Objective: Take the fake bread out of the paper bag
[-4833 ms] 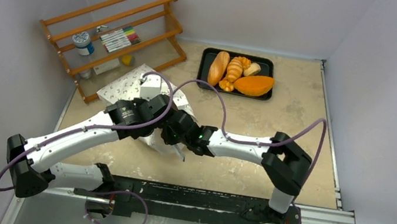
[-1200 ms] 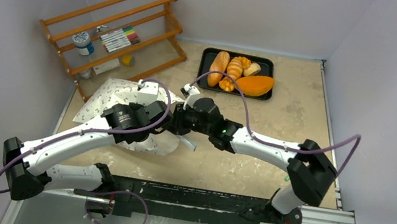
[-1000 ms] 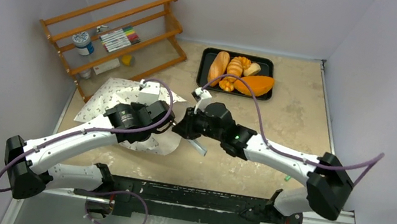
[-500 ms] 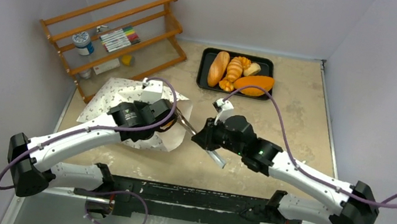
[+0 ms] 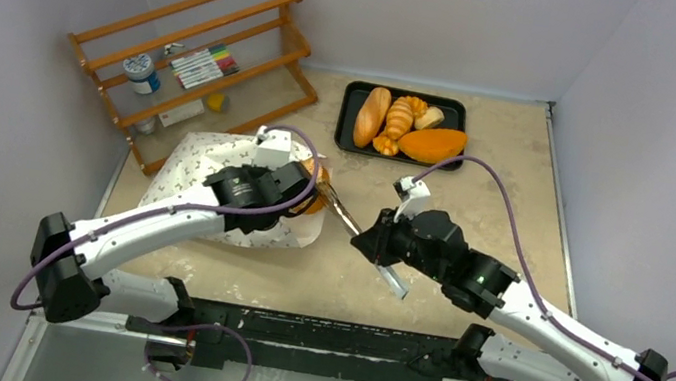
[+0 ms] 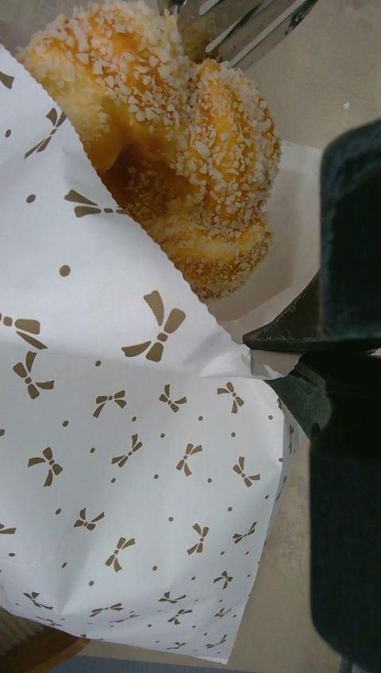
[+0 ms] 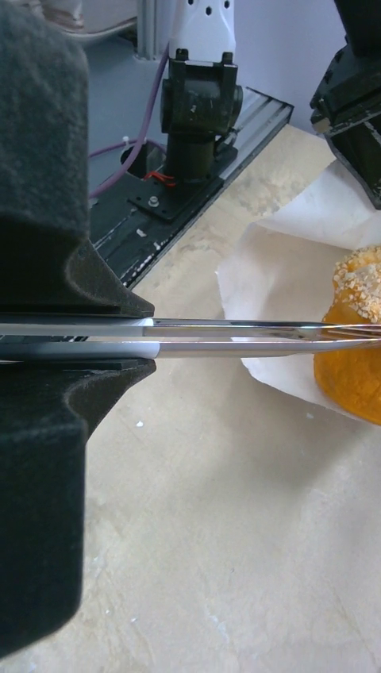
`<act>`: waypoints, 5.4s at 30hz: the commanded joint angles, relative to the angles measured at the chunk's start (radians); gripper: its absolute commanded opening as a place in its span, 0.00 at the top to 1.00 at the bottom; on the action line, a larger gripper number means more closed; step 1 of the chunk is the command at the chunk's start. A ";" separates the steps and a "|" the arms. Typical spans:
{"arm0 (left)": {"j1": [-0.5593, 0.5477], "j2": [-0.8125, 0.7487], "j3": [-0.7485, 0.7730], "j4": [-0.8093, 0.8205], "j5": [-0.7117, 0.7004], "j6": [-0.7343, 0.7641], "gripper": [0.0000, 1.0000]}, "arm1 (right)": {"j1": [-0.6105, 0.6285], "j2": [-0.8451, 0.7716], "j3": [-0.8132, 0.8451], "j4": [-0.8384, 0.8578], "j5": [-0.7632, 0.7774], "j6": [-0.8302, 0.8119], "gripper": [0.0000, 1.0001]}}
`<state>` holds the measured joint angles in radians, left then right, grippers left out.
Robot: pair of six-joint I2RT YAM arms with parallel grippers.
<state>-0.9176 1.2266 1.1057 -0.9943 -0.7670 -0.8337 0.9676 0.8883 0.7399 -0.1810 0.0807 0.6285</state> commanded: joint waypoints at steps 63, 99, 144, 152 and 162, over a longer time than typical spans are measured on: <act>0.247 0.134 -0.062 0.324 0.138 0.206 1.00 | -0.466 0.373 0.397 0.316 0.231 -0.143 1.00; 0.315 0.130 -0.118 0.379 0.236 0.269 1.00 | -0.830 0.783 0.354 0.634 0.042 -0.049 1.00; 0.315 0.102 -0.138 0.413 0.273 0.270 1.00 | -0.785 0.756 0.291 0.378 0.049 -0.016 0.71; 0.315 0.105 -0.135 0.413 0.275 0.272 1.00 | -0.769 0.737 0.292 0.363 0.066 -0.015 0.70; 0.315 0.102 -0.140 0.412 0.271 0.274 1.00 | -0.720 0.703 0.305 0.341 0.098 -0.017 0.70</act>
<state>-0.6151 1.3331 0.9665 -0.6144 -0.4786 -0.5812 0.2199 1.6485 0.9905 0.1547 0.1452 0.6209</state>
